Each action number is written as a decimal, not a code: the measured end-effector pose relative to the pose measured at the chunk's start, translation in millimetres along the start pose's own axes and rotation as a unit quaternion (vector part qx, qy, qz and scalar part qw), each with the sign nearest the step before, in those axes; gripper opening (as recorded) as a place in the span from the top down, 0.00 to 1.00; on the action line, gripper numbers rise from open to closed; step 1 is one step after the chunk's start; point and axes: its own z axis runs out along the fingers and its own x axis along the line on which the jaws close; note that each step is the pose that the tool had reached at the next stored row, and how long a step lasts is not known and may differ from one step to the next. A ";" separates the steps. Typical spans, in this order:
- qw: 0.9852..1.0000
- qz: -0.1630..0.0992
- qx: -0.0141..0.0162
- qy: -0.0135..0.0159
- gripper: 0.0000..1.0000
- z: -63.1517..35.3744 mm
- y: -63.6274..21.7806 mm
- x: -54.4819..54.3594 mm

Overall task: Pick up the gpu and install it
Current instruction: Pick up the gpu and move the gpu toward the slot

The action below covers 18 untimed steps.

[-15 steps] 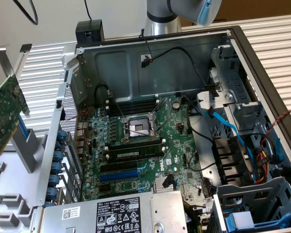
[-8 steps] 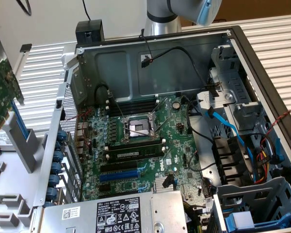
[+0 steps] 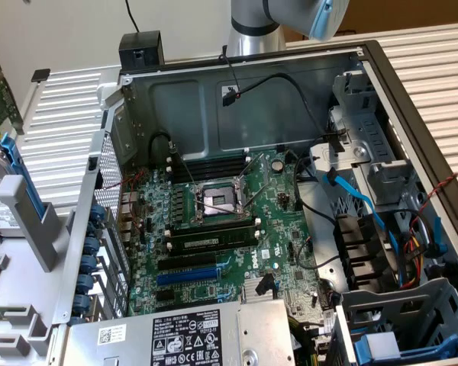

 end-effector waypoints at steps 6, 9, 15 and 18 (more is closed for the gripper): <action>1.000 0.000 -0.001 -0.001 0.71 -7.4 1.8 -0.2; 1.000 0.000 -0.002 -0.002 0.71 -7.8 2.0 -0.4; 1.000 0.000 -0.004 -0.002 0.71 -5.2 4.7 -24.3; 1.000 0.000 -0.008 -0.001 0.71 -4.0 6.1 -37.0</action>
